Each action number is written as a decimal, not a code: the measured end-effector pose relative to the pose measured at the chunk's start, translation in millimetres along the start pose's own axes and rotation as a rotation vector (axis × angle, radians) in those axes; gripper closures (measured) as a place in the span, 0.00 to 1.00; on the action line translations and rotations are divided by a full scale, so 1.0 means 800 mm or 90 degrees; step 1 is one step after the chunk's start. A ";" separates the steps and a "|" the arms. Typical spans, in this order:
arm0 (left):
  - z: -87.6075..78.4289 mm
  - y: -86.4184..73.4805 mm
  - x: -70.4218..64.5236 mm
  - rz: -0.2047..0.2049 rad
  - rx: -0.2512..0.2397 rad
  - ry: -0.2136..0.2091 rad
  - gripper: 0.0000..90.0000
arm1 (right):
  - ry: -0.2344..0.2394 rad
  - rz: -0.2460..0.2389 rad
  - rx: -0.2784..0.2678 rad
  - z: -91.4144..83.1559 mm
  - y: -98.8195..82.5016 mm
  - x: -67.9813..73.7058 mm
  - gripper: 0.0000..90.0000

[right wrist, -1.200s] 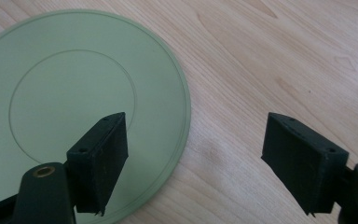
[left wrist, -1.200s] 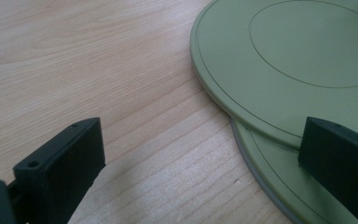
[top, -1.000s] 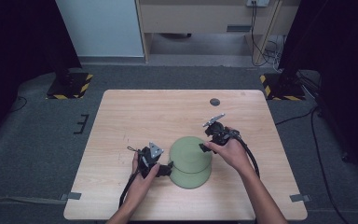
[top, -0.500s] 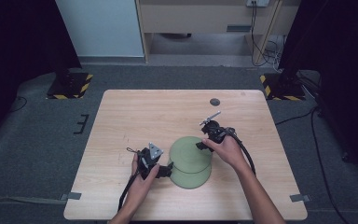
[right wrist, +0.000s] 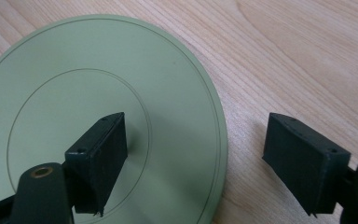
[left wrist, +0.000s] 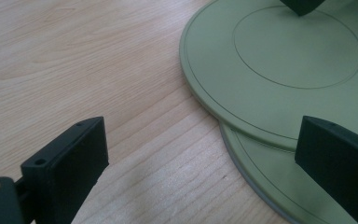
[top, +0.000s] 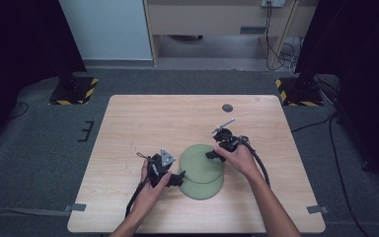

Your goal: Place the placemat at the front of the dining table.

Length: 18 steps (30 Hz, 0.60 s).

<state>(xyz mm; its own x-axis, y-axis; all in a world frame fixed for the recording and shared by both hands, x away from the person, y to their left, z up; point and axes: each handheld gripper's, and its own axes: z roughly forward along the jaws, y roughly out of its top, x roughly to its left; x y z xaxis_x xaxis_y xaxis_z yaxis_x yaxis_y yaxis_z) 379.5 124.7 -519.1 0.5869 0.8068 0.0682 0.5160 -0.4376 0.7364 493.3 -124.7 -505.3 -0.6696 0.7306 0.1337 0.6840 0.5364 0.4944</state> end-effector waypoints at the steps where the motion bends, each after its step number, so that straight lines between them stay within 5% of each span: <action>1: 0.001 0.001 0.000 0.000 0.001 -0.003 0.02 | 0.002 0.001 -0.003 0.000 0.000 -0.001 0.24; 12: 0.006 -0.003 0.008 -0.032 -0.002 -0.005 0.02 | 0.033 0.007 -0.002 0.007 0.002 0.003 0.21; 18: 0.011 -0.004 0.006 -0.027 0.005 -0.008 0.03 | 0.051 0.014 0.001 0.010 0.001 0.003 0.19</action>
<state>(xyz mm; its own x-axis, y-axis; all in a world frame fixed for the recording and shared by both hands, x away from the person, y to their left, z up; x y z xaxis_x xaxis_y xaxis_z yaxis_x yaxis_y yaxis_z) 386.1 126.7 -527.4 0.5724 0.8194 0.0292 0.5450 -0.4069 0.7331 494.5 -119.1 -511.3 -0.6754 0.7063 0.2121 0.6990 0.5215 0.4894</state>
